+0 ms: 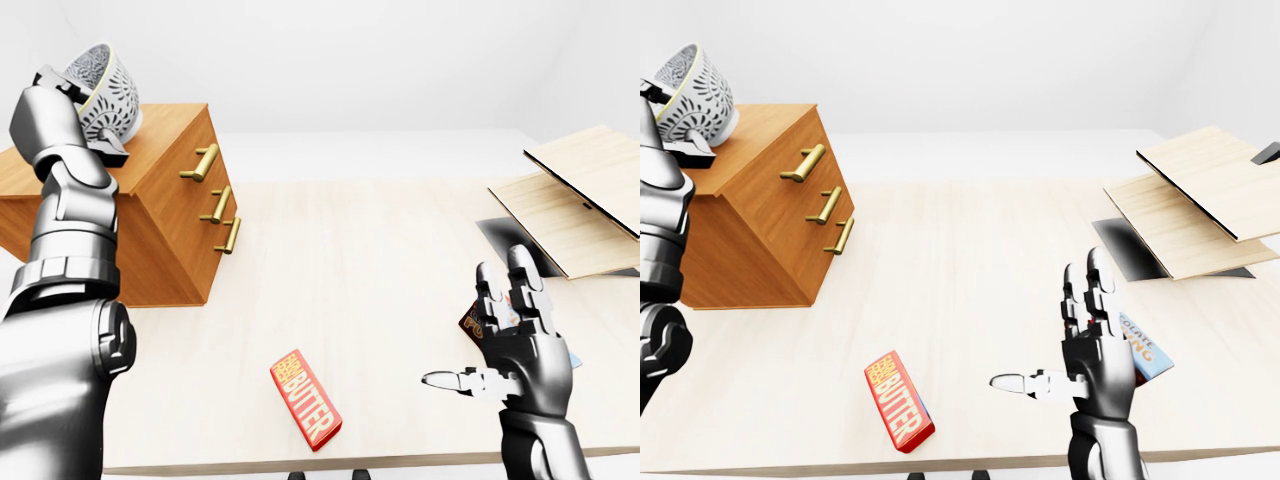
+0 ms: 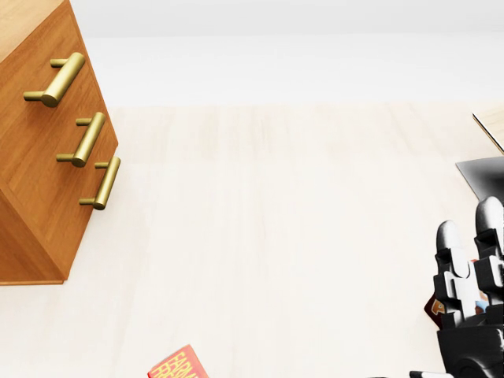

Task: Close the top drawer of the cabinet and put the bowl on top of it.

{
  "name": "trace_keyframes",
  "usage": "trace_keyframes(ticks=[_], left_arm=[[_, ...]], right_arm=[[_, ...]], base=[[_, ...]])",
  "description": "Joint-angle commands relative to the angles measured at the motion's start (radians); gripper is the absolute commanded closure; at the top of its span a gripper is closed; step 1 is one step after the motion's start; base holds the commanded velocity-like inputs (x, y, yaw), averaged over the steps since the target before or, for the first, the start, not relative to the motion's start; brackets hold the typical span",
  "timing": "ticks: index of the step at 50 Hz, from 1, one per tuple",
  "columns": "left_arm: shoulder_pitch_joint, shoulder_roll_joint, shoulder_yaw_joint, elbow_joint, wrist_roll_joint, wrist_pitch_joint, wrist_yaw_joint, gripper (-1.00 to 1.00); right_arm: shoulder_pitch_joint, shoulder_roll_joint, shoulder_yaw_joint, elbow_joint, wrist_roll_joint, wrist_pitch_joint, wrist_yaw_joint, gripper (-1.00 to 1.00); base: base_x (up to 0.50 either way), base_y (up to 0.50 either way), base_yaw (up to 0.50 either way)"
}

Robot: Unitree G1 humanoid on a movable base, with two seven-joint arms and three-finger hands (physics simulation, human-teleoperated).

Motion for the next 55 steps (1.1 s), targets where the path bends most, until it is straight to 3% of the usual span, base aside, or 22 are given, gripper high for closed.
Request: trace_keyframes(ticks=[1,24,25,31,55], left_arm=[[-0.017,-0.016,-0.011,0.068,0.01,0.0,0.055,1.0],[-0.002,-0.023,-0.013,0.113,0.009,0.0,0.06,1.0],[-0.003,-0.025,-0.016,0.112,0.011,0.0,0.059,-0.98],[-0.003,-0.023,-0.017,0.108,0.016,0.0,0.051,-1.0],[-0.01,-0.017,-0.014,0.09,0.022,0.0,0.051,-1.0]], right_arm=[[0.003,-0.006,0.011,0.004,-0.004,-0.006,-0.007,-1.0],[-0.001,-0.012,0.018,0.013,-0.009,-0.01,-0.013,-1.0],[-0.001,-0.013,0.017,0.012,-0.009,-0.009,-0.013,-1.0],[-0.004,-0.012,-0.002,-0.002,0.009,0.007,-0.009,-1.0],[0.003,-0.009,0.012,0.004,-0.004,-0.005,-0.007,-1.0]], base=[[0.0,0.0,0.0],[0.0,0.0,0.0],[0.0,0.0,0.0],[0.0,0.0,0.0],[0.0,0.0,0.0]])
